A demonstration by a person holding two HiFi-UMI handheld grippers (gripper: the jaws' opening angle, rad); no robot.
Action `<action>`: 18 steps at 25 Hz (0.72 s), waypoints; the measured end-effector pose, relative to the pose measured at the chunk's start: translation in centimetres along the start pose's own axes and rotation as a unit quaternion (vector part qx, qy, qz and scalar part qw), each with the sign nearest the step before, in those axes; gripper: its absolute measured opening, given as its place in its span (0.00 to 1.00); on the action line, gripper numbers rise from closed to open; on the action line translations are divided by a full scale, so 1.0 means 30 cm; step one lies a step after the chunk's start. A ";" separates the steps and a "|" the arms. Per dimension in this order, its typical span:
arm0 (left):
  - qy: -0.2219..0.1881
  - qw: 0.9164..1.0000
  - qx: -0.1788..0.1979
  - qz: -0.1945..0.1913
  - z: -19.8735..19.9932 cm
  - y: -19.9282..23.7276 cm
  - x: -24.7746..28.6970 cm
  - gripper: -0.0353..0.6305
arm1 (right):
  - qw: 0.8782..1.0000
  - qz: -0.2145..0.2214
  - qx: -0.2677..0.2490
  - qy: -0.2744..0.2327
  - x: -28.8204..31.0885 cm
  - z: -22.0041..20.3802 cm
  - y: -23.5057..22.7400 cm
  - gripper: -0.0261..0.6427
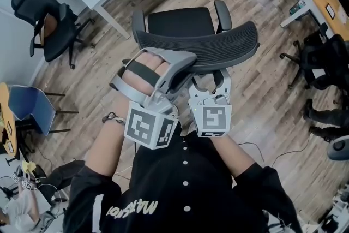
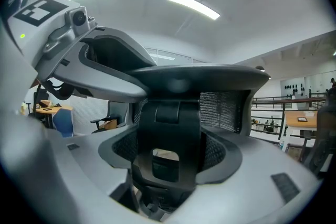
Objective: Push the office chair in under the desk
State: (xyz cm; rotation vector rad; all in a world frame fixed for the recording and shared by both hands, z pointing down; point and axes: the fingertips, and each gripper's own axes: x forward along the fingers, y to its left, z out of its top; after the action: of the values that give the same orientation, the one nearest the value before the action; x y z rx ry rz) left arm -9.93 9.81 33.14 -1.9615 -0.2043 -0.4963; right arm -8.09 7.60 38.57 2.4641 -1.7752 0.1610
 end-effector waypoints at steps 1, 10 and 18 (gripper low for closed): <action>0.001 1.000 -0.002 -0.001 0.004 -0.001 0.003 0.26 | 1.000 0.001 0.000 -0.002 -0.001 0.001 -0.004 0.52; 0.000 1.000 -0.014 -0.025 0.042 -0.008 0.029 0.25 | 1.000 0.016 0.001 0.001 -0.011 0.003 -0.042 0.52; 0.012 0.999 -0.019 -0.024 0.071 -0.009 0.061 0.24 | 0.998 0.053 -0.009 0.010 -0.014 -0.004 -0.073 0.53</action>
State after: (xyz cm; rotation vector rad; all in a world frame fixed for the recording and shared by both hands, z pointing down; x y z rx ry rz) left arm -7.85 11.69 33.39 -1.9909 -0.2291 -0.5598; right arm -6.14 8.70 38.58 2.3479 -1.8925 0.1781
